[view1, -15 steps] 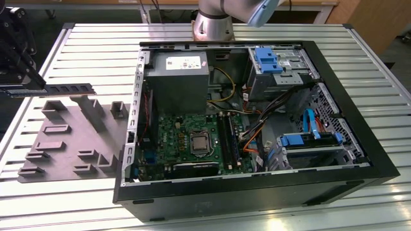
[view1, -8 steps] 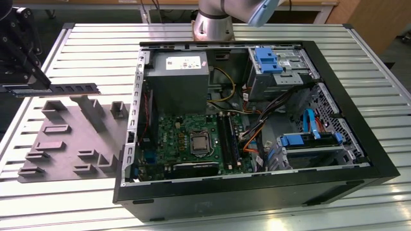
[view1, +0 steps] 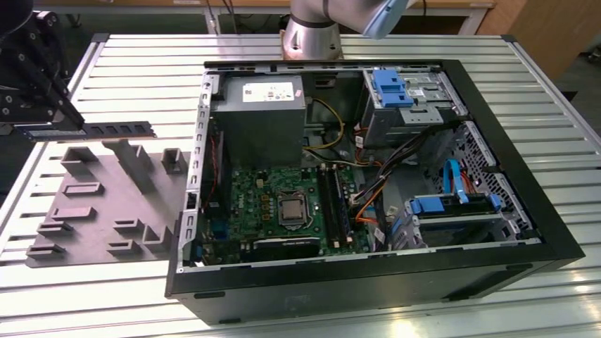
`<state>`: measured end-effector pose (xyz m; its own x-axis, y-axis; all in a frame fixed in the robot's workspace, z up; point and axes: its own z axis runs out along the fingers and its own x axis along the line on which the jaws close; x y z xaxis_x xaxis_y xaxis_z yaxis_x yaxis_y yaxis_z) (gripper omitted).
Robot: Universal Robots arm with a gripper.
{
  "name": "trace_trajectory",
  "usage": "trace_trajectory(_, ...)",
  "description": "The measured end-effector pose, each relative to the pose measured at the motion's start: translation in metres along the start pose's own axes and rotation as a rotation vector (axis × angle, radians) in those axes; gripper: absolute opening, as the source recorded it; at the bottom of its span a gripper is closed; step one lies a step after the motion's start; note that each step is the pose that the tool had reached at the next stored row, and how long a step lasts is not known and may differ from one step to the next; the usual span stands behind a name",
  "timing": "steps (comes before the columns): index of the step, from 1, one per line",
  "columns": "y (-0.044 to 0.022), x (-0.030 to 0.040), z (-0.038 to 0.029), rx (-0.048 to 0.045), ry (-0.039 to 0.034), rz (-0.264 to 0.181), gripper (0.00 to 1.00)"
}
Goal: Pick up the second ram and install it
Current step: 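Pick up the second ram and move it above second insertion slot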
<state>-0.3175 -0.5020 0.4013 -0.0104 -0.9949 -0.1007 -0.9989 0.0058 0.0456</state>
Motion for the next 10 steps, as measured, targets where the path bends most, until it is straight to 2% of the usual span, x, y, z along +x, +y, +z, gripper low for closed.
trace_trajectory(10,-0.0095,-0.0001,-0.0004,0.0001,-0.0001,0.000,0.11)
